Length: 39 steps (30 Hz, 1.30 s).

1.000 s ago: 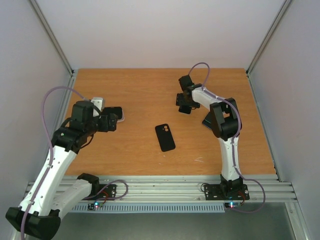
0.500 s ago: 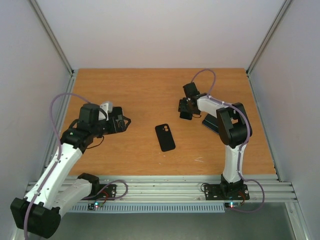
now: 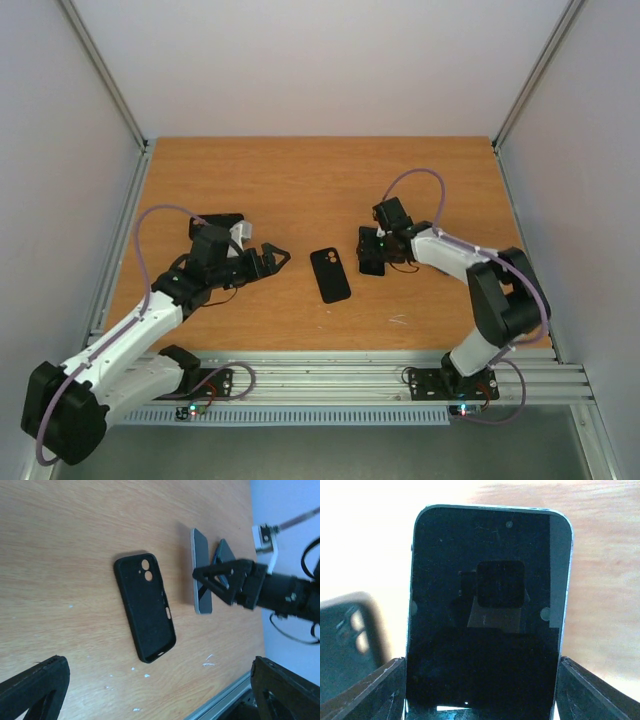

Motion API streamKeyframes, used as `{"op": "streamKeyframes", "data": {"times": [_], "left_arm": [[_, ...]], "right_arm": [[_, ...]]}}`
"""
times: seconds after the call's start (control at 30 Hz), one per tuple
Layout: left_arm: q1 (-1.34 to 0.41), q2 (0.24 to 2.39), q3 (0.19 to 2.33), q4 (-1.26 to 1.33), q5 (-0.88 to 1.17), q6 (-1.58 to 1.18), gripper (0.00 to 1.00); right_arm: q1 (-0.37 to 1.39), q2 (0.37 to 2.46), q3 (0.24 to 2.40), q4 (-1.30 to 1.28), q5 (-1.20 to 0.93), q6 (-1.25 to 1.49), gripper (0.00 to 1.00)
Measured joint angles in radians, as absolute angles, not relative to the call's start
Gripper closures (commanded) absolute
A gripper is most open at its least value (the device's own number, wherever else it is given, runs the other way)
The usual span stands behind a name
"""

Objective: Put the phone into the phone case

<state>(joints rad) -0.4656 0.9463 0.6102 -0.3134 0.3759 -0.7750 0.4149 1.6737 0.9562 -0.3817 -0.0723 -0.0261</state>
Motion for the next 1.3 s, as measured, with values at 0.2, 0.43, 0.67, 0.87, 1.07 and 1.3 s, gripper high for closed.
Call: {"op": "streamKeyframes", "data": {"times": [0.2,0.43,0.67,0.87,1.07,1.3], "left_arm": [[-0.526,0.968,0.566,-0.18,0.363,-0.867,0.01],[-0.601,1.027,0.566,-0.054,0.35,-0.917,0.08],[-0.654,1.062,0.562,0.046,0.344,-0.942,0.24],[-0.665,1.16,0.55,0.139,0.36,-0.973,0.39],[-0.668,1.192,0.535,0.199,0.382,-0.988,0.5],[-0.668,1.211,0.516,0.283,0.408,-1.01,0.7]], "right_arm": [[0.531,1.46,0.845,-0.342,-0.083,-0.026,0.48],[0.67,1.299,0.744,-0.268,-0.083,-0.027,0.48],[0.756,1.214,0.709,-0.196,-0.075,-0.027,0.48],[0.799,1.205,0.694,-0.126,-0.08,-0.034,0.48],[0.821,1.205,0.672,-0.068,-0.093,-0.039,0.48],[0.843,1.213,0.665,-0.015,-0.107,-0.039,0.48]]}}
